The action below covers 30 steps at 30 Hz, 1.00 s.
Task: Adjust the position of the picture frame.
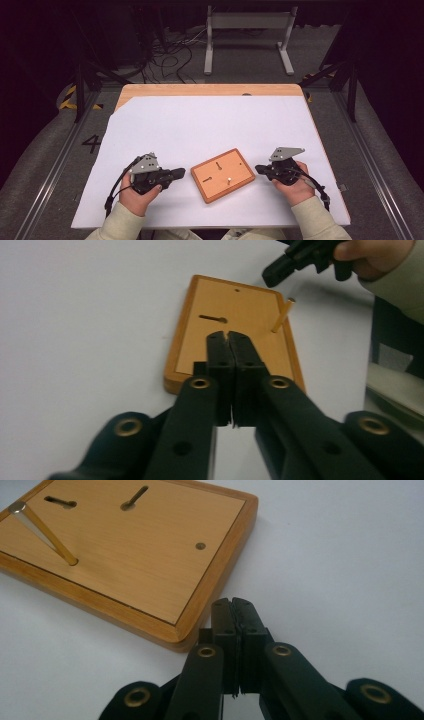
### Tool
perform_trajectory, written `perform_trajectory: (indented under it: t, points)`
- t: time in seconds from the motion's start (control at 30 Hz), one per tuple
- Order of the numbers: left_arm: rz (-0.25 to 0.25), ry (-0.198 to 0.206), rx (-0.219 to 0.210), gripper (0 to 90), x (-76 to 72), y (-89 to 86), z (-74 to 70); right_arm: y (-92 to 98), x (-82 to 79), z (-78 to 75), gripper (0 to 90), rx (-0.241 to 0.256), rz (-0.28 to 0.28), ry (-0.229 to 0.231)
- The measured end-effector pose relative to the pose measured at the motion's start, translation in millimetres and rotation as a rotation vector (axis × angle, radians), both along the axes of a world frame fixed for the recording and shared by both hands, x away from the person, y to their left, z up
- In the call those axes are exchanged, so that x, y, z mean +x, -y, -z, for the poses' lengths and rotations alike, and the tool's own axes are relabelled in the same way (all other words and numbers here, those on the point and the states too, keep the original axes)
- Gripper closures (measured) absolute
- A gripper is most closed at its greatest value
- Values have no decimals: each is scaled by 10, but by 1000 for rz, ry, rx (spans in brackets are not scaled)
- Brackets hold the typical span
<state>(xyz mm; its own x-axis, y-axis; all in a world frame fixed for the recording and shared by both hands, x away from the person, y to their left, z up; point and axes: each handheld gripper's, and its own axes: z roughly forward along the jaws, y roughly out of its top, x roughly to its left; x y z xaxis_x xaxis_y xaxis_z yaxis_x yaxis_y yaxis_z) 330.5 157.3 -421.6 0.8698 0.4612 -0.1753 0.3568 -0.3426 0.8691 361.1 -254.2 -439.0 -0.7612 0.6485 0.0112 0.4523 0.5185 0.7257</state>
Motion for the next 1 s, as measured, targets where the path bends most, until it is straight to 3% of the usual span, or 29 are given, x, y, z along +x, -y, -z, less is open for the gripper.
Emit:
perform_trajectory:
  t: [0.33,0.5,0.73,1.0]
  points:
    - [131,0,59,900,-110,323,-17,70,-43,-51,880,11,21,21]
    - [195,-28,77,900,-155,464,20,98,-60,-54,868,18,32,23]
    - [293,-58,136,900,-186,640,124,136,-69,-64,864,24,45,26]
    - [327,-91,211,900,-176,758,256,168,-67,-78,862,50,51,27]
